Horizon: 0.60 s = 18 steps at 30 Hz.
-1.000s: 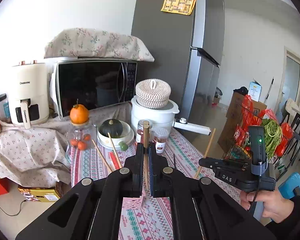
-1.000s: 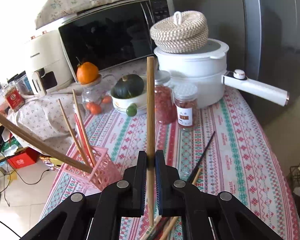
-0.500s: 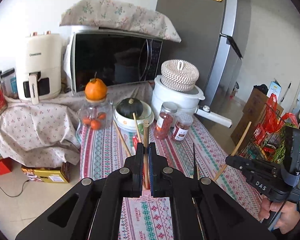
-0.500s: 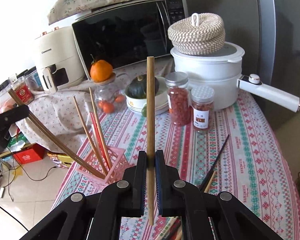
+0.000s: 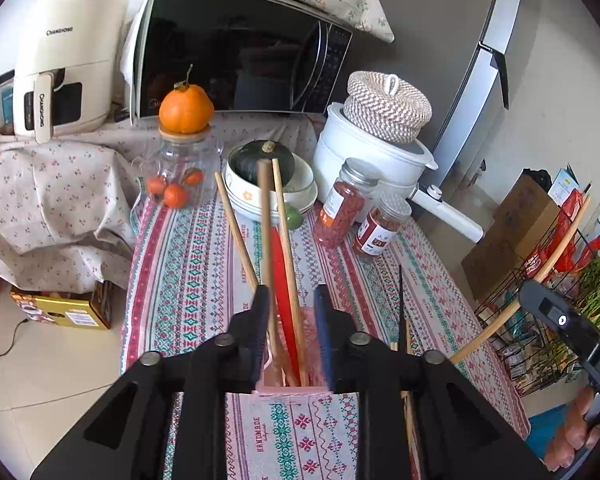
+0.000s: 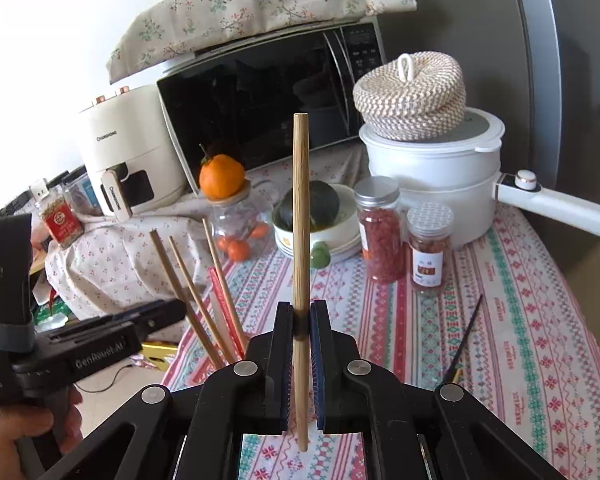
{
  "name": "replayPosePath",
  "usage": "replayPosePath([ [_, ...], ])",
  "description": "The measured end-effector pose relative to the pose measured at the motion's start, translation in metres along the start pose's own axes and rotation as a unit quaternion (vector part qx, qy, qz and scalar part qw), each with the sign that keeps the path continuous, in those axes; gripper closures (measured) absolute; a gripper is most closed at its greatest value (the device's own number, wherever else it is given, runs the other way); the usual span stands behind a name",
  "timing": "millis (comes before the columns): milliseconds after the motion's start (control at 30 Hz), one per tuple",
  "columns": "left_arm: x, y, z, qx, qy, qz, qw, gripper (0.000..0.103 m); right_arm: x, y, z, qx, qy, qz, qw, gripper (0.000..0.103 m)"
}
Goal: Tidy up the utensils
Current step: 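Drop the chopstick into the pink basket with the left tool while the right carries its chopstick over, then lower the wooden chopstick into the pink basket and open the right tool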
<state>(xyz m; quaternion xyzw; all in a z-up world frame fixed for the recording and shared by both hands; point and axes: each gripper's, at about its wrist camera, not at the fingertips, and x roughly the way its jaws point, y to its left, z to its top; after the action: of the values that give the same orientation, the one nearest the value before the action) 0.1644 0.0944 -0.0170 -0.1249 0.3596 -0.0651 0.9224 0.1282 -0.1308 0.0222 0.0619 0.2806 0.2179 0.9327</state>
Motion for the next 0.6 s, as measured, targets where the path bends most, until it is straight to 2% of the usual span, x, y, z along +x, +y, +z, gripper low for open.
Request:
replayPosePath([
  [33,-0.001,0.001,-0.002,-0.001,-0.002,0.001,1.0,0.05,0.0,0.002,0.002,0.003,-0.004,0.003,1.0,0.096],
  [133,-0.009,0.004,-0.006,-0.001,-0.007,0.007,0.9999,0.03,0.0,0.008,0.008,0.01,-0.02,0.009,1.0,0.096],
  [233,-0.014,0.01,-0.013,0.002,0.002,0.015,0.9999,0.024,0.0,0.013,0.013,0.014,-0.036,0.017,0.999,0.096],
  [467,-0.021,0.03,-0.032,0.005,0.032,0.032,0.999,0.022,0.008,0.025,0.019,0.019,-0.062,0.034,0.997,0.096],
  [600,-0.024,0.036,-0.038,0.01,0.041,0.036,0.9985,0.021,0.02,0.032,0.018,0.008,-0.062,0.025,0.998,0.096],
])
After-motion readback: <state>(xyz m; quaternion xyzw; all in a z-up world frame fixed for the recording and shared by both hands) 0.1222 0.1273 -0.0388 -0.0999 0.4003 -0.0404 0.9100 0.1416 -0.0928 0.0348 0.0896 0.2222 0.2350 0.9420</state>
